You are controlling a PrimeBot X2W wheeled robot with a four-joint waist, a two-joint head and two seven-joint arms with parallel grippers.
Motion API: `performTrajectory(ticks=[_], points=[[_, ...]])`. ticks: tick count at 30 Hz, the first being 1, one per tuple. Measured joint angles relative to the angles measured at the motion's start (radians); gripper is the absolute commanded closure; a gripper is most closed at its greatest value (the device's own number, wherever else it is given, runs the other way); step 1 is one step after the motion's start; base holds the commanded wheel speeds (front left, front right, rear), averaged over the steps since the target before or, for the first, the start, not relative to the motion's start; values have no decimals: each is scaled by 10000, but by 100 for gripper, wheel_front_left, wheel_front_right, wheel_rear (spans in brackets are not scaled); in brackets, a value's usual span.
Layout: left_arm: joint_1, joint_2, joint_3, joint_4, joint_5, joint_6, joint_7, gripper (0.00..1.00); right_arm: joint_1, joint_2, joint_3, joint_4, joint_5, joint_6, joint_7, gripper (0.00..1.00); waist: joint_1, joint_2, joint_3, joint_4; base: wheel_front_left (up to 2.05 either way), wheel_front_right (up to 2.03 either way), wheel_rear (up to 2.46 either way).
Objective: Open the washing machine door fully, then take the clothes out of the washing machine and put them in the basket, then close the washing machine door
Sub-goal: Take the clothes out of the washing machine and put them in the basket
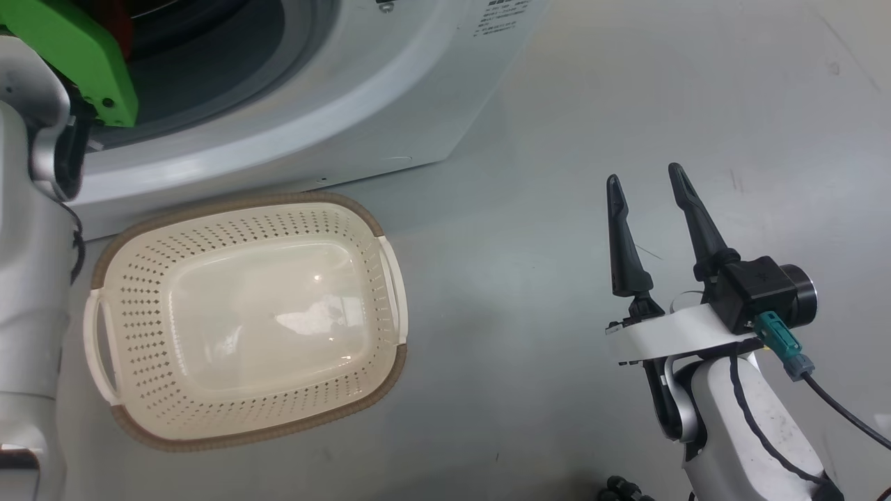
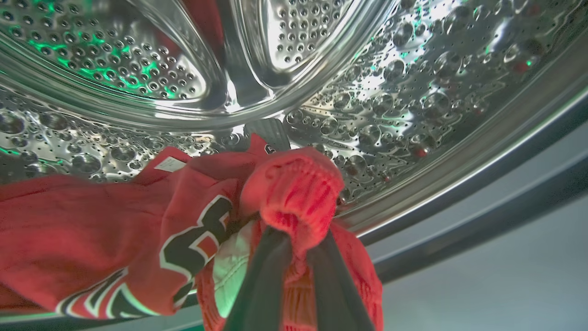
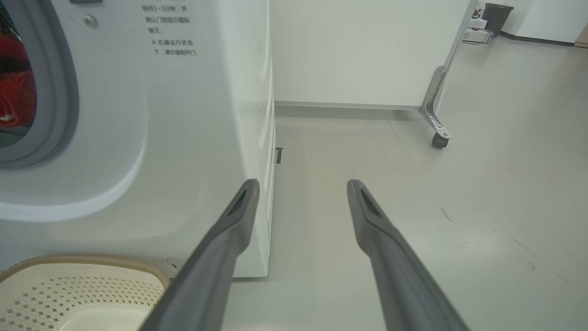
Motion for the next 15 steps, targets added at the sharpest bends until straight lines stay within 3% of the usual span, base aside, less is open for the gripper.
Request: performTrajectory(ticks=[15], points=[[1793,-857,232,-928,-182,263,-2987,100,115,-65,-278,284,-360,-2,0,0,-1,0,-813,968,0,0,0]])
